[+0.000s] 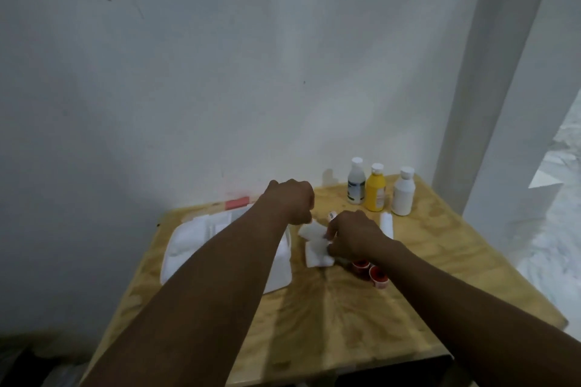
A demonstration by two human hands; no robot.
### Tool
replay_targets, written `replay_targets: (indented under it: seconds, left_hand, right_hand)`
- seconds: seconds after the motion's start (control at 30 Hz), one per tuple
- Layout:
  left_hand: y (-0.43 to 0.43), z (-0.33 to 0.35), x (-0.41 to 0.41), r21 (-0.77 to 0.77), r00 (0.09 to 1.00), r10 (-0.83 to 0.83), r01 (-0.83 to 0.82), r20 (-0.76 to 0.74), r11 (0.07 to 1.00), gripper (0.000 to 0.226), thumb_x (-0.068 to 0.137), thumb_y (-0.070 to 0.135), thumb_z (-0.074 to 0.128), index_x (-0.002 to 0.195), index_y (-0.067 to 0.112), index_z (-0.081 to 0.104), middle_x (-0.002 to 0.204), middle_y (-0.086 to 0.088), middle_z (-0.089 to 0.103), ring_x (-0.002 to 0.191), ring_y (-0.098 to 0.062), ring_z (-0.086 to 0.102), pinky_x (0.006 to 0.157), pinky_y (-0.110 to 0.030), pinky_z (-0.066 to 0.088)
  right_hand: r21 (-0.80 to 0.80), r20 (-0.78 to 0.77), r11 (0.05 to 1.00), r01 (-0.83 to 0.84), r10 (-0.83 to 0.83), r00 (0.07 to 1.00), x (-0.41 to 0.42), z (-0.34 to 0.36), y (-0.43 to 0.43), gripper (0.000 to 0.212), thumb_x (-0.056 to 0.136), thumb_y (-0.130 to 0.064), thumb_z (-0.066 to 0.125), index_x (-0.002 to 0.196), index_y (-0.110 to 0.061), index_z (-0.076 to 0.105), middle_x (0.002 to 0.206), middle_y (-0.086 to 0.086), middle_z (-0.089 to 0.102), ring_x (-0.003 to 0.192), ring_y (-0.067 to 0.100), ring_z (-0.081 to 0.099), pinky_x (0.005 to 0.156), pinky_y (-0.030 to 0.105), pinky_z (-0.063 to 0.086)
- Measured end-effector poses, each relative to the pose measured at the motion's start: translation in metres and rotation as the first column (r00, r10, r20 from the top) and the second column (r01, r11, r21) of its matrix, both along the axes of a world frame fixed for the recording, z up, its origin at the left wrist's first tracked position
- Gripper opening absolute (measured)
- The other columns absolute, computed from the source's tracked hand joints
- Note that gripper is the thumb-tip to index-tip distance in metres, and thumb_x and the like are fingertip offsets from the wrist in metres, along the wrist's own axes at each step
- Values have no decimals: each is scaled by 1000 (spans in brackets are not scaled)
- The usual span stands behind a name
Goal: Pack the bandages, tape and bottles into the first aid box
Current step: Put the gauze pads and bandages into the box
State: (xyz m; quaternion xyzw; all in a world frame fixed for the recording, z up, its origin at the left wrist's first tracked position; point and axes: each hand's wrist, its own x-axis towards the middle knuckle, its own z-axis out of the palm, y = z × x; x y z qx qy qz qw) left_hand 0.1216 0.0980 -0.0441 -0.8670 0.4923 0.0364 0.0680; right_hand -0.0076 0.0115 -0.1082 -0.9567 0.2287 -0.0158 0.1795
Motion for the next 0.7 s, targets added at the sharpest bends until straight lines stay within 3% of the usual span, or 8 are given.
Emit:
replay_targets:
  seconds: [0.23,0.43,0.5,0.6,0.7]
  left_hand:
    - [-29,-31,-2,157,997,-33,21,68,987,43,92,16,59,133,25,57,132,-3,60,123,-23,55,104,-43,37]
    - [-32,-43,-1,181,995,-15,-2,95,983,30,88,14,65,118,16,62,117,-7,62,114,-27,59,93,-44,41]
    - [-31,-41,0,156,997,-3,-8,71,988,22,87,16,67,108,14,62,110,-6,62,109,-28,61,85,-41,42]
    - [-29,-33,2,34,1000,23,-22,-21,999,30,85,21,67,114,15,63,113,-7,63,105,-28,63,81,-38,49]
    - [-23,-15,3,-119,991,39,-55,-127,991,26,85,18,69,110,17,64,114,-6,63,101,-27,62,83,-37,53]
  right_hand:
    - [-70,-8,997,-22,22,1000,-5,-12,3,40,80,-37,68,118,-25,67,119,5,57,108,26,48,89,40,48]
    - [-46,14,998,-32,32,999,-5,-8,6,28,78,-32,68,104,-21,69,120,6,56,107,27,49,82,39,44]
    - [-7,51,1000,-29,30,998,-5,-6,8,21,76,-30,69,93,-19,67,114,5,58,103,27,52,81,39,46]
    - [156,130,988,-10,-11,991,-6,-1,6,14,74,-25,71,83,-20,62,97,3,63,91,22,60,77,38,52]
    - [249,235,968,0,-61,970,-7,6,5,17,72,-18,73,77,-21,57,82,-2,61,79,17,59,64,27,46]
